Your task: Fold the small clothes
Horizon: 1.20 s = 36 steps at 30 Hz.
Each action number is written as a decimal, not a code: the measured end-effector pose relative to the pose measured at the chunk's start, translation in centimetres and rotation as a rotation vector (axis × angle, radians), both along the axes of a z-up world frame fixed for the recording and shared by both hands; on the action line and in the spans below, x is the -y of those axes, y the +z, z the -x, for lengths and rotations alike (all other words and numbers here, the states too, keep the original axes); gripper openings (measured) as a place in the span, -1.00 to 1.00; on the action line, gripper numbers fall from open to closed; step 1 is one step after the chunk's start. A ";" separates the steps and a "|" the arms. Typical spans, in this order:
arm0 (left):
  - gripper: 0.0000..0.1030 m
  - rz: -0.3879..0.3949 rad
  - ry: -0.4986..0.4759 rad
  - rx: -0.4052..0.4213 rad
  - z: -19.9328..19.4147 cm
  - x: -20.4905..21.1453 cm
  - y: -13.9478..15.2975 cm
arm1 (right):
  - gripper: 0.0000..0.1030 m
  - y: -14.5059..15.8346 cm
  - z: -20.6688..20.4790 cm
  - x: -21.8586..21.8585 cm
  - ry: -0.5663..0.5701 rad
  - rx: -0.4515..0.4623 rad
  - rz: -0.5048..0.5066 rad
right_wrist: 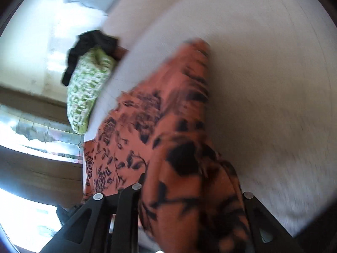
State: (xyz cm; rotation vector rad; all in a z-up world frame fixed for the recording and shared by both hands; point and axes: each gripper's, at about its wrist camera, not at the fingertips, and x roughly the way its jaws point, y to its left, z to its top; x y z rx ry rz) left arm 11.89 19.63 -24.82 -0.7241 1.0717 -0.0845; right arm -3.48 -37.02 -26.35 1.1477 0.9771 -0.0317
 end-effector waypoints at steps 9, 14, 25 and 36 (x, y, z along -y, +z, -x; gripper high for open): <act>-0.12 -0.330 0.046 0.257 1.2 -0.6 9.3 | 0.01 10.3 2.7 0.8 -0.187 0.112 0.567; 0.16 -0.350 -0.108 0.287 0.4 6.1 8.7 | -0.05 12.2 -0.1 -5.4 0.066 0.250 0.618; 0.40 -0.392 -0.270 0.143 -0.8 8.6 3.0 | -0.13 3.0 -2.7 -11.0 0.338 0.046 0.528; 0.41 -0.131 0.113 0.006 4.4 0.0 1.8 | -0.12 2.7 -2.2 -7.9 0.158 0.146 0.397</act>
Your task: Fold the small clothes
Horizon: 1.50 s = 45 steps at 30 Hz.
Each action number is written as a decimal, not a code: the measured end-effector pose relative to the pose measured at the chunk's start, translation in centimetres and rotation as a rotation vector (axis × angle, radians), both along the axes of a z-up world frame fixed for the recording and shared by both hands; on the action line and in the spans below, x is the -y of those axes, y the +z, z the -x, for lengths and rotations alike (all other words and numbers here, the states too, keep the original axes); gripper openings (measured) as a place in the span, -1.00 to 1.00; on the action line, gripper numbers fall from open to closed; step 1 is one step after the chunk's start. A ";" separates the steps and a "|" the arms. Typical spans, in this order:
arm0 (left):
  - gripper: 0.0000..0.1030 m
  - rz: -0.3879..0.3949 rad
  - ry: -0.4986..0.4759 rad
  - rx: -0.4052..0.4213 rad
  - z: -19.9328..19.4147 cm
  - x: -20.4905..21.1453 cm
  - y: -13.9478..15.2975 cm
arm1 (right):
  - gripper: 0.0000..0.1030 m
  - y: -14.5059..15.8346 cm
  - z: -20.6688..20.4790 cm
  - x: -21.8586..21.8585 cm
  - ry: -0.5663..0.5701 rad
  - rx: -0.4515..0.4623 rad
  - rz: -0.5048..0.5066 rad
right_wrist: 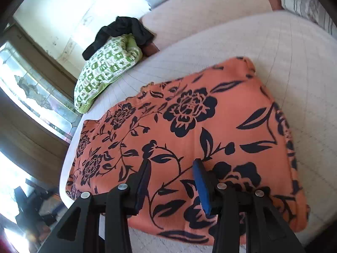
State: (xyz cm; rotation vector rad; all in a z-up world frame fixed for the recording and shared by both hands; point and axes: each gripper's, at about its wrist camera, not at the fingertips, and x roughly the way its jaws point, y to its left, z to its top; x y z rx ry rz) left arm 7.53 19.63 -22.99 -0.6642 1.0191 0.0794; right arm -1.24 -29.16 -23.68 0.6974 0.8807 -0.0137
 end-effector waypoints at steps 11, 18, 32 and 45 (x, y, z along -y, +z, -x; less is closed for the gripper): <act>-0.23 -0.085 -0.045 0.076 -4.0 3.9 -1.3 | -0.10 -0.5 0.2 1.2 -0.037 0.003 -0.118; -0.58 -0.171 -0.110 0.109 -4.7 5.7 -0.1 | -0.10 -0.5 0.0 1.2 -0.056 -0.007 -0.132; -0.61 -0.270 -0.636 0.434 -0.5 23.0 10.0 | -0.11 -1.4 1.3 5.2 -0.132 0.021 -0.463; -0.11 -0.236 -1.091 0.283 2.5 29.5 3.6 | 0.16 -1.9 1.9 7.8 -0.166 0.040 -0.680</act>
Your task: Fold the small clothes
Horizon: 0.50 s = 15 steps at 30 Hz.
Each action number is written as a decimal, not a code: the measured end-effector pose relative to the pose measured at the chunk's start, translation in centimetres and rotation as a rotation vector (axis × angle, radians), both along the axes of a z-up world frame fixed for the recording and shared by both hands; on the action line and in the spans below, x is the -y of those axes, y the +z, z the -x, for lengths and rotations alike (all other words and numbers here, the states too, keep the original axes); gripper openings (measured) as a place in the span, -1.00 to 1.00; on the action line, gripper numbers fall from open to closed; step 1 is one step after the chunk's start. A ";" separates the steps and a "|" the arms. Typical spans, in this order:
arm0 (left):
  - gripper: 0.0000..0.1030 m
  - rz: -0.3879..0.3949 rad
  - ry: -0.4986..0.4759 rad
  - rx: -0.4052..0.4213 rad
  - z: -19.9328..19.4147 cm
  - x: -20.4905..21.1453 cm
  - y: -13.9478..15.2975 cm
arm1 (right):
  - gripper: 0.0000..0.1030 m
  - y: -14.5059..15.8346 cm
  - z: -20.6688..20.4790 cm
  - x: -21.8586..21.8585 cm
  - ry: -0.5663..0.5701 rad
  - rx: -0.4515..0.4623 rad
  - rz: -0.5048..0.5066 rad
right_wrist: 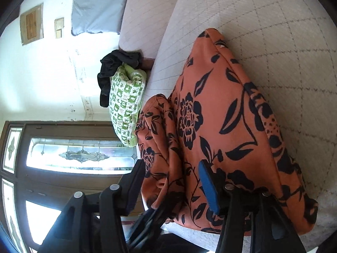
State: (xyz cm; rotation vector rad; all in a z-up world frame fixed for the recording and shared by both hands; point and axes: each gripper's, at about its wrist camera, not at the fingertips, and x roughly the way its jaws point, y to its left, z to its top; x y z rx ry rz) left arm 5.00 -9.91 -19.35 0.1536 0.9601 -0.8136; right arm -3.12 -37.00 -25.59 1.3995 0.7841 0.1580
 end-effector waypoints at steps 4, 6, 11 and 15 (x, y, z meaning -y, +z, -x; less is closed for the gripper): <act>0.24 0.066 -0.001 0.169 1.6 -4.9 3.4 | 0.20 1.2 -0.9 -0.6 0.034 0.044 0.053; 0.25 0.061 0.057 0.198 1.0 -7.0 3.8 | 0.20 1.8 -1.4 -1.2 0.070 0.056 0.092; 0.25 0.032 0.296 0.092 -3.3 -10.9 1.7 | 0.20 2.1 -2.9 -3.3 0.134 0.016 0.226; 0.25 -0.026 0.376 0.057 -4.5 -11.1 -0.7 | 0.20 1.7 -3.6 -4.5 0.184 0.009 0.253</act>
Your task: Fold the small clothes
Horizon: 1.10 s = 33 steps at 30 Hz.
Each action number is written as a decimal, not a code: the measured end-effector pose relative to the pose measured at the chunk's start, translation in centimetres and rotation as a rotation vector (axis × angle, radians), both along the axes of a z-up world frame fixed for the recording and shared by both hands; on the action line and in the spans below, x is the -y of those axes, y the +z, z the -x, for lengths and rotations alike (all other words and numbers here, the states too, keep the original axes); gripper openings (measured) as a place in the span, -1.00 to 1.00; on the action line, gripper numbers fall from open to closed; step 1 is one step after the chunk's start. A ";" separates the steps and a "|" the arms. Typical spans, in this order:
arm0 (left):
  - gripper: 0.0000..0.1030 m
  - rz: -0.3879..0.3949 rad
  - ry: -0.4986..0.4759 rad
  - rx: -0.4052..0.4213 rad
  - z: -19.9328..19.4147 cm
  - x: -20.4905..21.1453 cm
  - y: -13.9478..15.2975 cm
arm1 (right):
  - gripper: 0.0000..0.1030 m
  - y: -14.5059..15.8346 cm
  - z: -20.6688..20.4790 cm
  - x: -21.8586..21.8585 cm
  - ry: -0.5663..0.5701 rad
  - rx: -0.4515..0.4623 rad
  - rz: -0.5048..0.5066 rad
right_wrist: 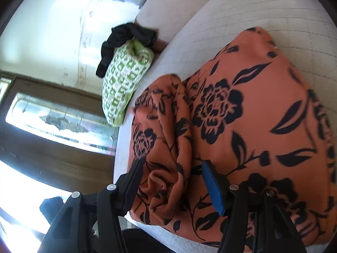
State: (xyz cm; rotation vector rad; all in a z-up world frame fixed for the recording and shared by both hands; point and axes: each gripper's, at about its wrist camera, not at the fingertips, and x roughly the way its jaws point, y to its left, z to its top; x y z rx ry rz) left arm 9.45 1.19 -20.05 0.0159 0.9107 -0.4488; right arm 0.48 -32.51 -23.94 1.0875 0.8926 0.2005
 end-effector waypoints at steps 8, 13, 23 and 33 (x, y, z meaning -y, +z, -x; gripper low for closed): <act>0.62 -0.088 -0.020 -0.061 0.9 1.7 -3.0 | 0.20 -0.3 -1.6 -1.7 0.089 0.003 0.002; 0.62 -0.090 -0.017 -0.084 1.1 1.4 -3.2 | 0.20 -0.6 -4.2 -2.7 0.117 0.011 -0.008; 0.62 -0.108 -0.026 -0.106 0.7 1.5 -2.7 | -0.52 -0.5 -6.2 -4.3 0.106 0.070 0.175; 0.62 -0.093 -0.060 -0.021 1.4 3.6 1.8 | -0.62 7.7 0.0 -5.9 -0.024 0.303 0.478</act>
